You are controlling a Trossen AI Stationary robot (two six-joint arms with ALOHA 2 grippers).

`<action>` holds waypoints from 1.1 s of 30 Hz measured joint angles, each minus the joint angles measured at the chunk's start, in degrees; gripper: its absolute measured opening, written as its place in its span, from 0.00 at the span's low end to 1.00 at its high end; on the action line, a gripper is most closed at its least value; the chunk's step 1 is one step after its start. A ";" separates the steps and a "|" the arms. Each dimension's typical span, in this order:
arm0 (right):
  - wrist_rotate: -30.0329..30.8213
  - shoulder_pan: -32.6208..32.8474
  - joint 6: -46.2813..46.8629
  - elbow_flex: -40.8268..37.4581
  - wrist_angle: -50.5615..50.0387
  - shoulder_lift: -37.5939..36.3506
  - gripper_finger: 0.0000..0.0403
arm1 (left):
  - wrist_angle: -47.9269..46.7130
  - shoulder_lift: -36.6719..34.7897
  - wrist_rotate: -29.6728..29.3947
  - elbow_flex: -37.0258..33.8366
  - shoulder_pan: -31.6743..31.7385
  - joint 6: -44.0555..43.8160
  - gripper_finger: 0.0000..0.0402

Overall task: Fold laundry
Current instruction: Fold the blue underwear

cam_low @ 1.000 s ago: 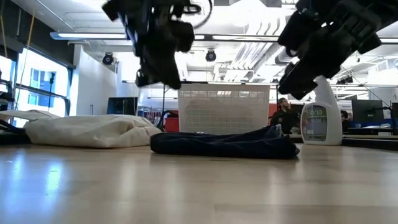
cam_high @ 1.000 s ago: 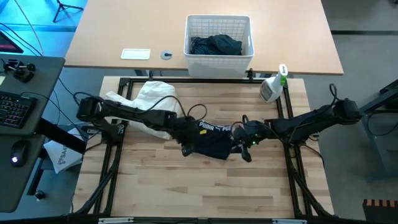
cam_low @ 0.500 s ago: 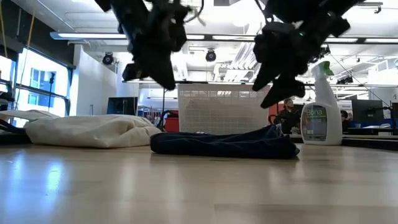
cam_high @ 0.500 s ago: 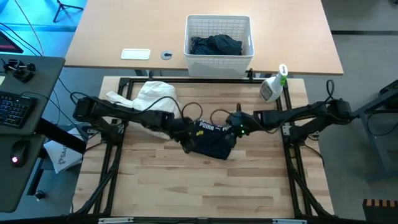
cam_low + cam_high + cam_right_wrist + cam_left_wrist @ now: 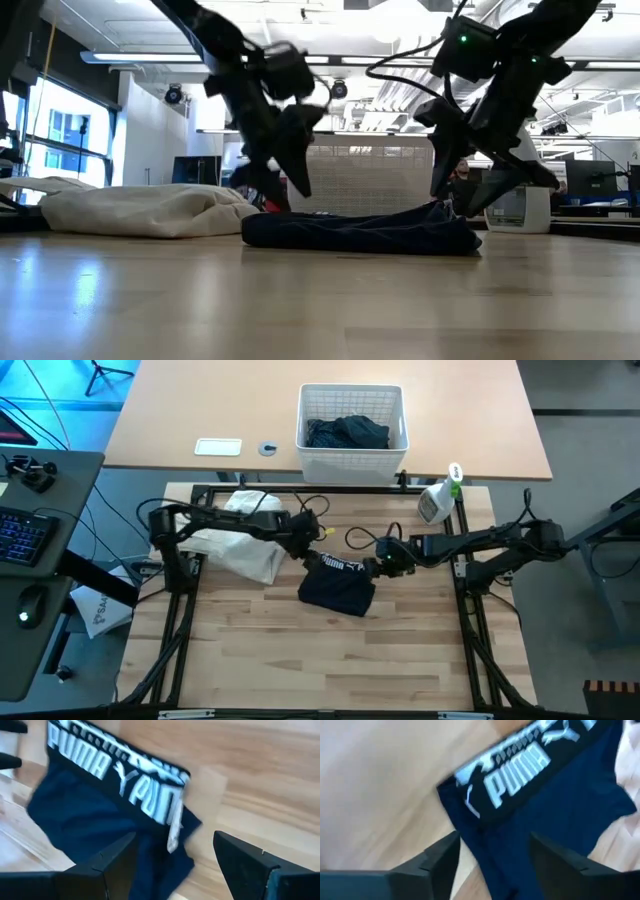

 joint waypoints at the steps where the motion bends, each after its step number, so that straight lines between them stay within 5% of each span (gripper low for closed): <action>1: 0.09 0.40 0.07 -0.15 0.07 0.00 0.63 | 0.31 1.16 1.87 0.00 0.40 -0.08 0.56; 11: -1.13 -0.40 -8.98 -0.37 4.07 -0.09 0.63 | 6.72 9.13 2.78 0.17 0.42 -0.98 0.60; 19: -8.11 -2.41 -25.45 -0.36 5.03 -6.79 0.63 | 15.53 9.70 2.42 -0.09 0.39 5.31 0.28; 24: -8.23 -3.57 -39.06 -0.34 5.43 -10.18 0.63 | 21.18 9.04 8.48 -0.07 -0.19 9.58 0.04; 33: -8.01 -6.08 -52.91 -0.36 4.81 -8.80 0.63 | 22.43 4.75 8.76 0.00 -0.96 11.35 0.03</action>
